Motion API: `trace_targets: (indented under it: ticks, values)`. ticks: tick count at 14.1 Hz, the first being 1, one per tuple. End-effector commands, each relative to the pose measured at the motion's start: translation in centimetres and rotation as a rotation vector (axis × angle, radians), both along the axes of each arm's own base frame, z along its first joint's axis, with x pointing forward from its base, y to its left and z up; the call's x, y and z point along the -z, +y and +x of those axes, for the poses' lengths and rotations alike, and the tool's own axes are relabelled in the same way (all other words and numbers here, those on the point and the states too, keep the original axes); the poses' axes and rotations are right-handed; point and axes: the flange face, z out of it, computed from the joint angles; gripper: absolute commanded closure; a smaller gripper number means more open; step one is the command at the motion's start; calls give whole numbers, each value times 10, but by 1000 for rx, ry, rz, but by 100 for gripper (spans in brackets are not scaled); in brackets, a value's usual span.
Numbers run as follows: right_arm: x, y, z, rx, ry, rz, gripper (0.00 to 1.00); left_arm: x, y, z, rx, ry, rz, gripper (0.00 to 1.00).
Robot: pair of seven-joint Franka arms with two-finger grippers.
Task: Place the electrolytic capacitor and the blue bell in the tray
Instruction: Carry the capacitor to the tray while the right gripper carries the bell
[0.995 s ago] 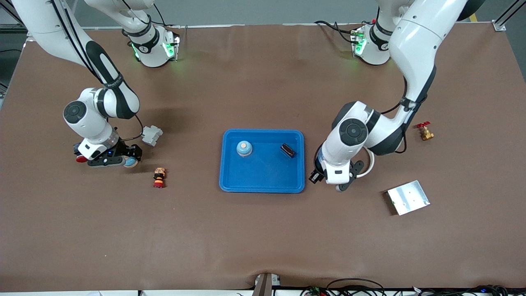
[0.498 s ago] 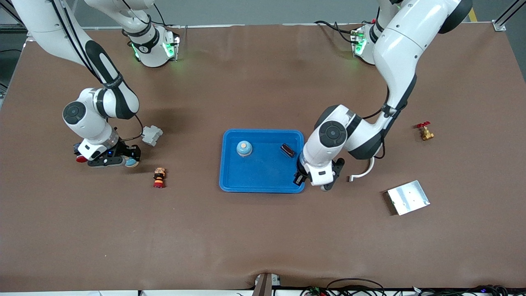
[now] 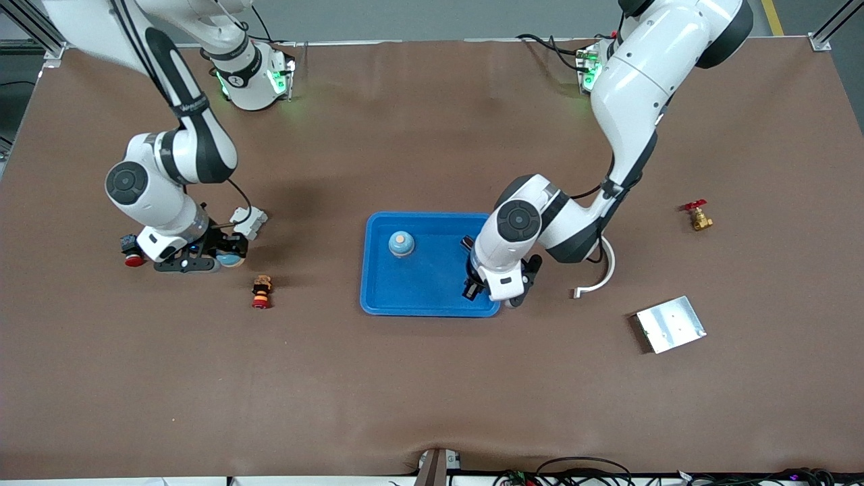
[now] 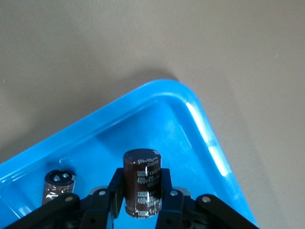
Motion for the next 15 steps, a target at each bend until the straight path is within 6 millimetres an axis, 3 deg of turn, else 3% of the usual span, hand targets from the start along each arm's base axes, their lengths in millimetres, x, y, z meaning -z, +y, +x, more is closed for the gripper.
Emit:
trace_targets:
  ticks: [1, 8, 9, 11, 13, 15]
  values:
    - [-25, 43, 0, 78, 4, -2, 100, 13, -9, 2, -13, 6, 2, 100]
    - [-52, 168, 2, 236, -63, 34, 100, 26, -8, 0, 5, 7, 21, 97]
    - [-49, 185, 4, 262, -64, 38, 100, 27, -8, 0, 13, 7, 22, 91]
    - [-40, 220, 4, 294, -63, 40, 100, 29, -7, 0, 16, 10, 23, 89]
    - [-29, 249, 3, 312, -64, 33, 100, 30, -7, 0, 25, 10, 23, 78]
    - [-19, 273, 7, 334, -66, 36, 100, 30, -7, 0, 38, 9, 23, 60]
